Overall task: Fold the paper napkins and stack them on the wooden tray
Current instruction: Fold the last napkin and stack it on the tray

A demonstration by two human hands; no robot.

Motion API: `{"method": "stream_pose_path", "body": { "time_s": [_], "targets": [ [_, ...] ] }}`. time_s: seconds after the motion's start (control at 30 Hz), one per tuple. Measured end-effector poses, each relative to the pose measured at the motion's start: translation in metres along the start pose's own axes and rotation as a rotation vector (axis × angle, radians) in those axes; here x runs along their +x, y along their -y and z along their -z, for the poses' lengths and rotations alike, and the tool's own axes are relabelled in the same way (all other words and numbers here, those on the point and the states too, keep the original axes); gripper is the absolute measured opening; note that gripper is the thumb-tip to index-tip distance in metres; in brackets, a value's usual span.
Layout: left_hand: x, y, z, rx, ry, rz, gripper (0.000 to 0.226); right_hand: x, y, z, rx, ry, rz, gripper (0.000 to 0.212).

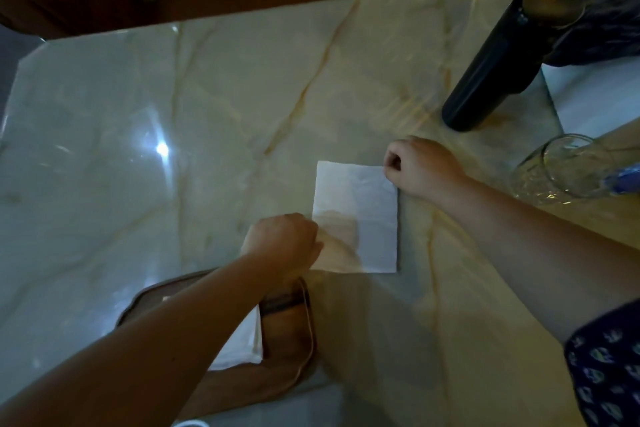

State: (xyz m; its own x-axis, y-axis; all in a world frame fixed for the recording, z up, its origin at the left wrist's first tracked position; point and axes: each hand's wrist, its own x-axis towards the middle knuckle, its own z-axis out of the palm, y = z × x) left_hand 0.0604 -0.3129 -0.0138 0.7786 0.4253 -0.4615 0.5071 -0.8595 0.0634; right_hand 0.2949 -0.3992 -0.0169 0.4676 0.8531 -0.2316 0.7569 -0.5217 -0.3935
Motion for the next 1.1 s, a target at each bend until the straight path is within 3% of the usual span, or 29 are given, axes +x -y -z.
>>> {"method": "stream_pose_path", "body": {
  "time_s": [0.1, 0.17, 0.23, 0.3, 0.43, 0.53, 0.7, 0.87, 1.1],
  "targets": [
    [0.002, -0.002, 0.006, -0.089, -0.077, -0.003, 0.029, 0.002, 0.007, 0.006, 0.011, 0.013, 0.139, 0.005],
    [0.008, 0.002, 0.015, -0.198, -0.259, -0.003, 0.024, -0.003, 0.011, 0.009, 0.025, -0.011, 0.223, 0.005],
    [0.016, 0.005, 0.022, -0.213, -0.398, -0.029, 0.043, -0.012, 0.015, 0.012, 0.025, -0.034, 0.309, 0.006],
    [0.025, 0.006, 0.029, -0.149, -0.397, -0.046, 0.057, -0.024, 0.019, 0.014, 0.011, -0.052, 0.369, 0.007],
    [0.021, 0.0, 0.031, 0.027, -0.311, -0.127, 0.021, -0.052, 0.025, 0.016, 0.0, -0.064, 0.435, 0.005],
    [0.005, -0.007, 0.024, 0.075, -0.318, -0.207, 0.013, -0.072, 0.023, 0.01, -0.015, -0.035, 0.468, 0.005],
    [-0.015, -0.017, 0.006, 0.066, -0.249, -0.322, 0.02, -0.102, 0.016, -0.01, 0.027, 0.037, 0.477, 0.006],
    [-0.023, -0.016, -0.001, -0.076, -0.107, -0.344, 0.033, -0.115, 0.008, -0.022, 0.084, 0.086, 0.412, 0.02],
    [0.002, -0.004, -0.003, -0.288, -0.272, -0.07, 0.023, -0.078, 0.003, -0.022, 0.136, -0.072, 0.164, 0.013]
  ]
}}
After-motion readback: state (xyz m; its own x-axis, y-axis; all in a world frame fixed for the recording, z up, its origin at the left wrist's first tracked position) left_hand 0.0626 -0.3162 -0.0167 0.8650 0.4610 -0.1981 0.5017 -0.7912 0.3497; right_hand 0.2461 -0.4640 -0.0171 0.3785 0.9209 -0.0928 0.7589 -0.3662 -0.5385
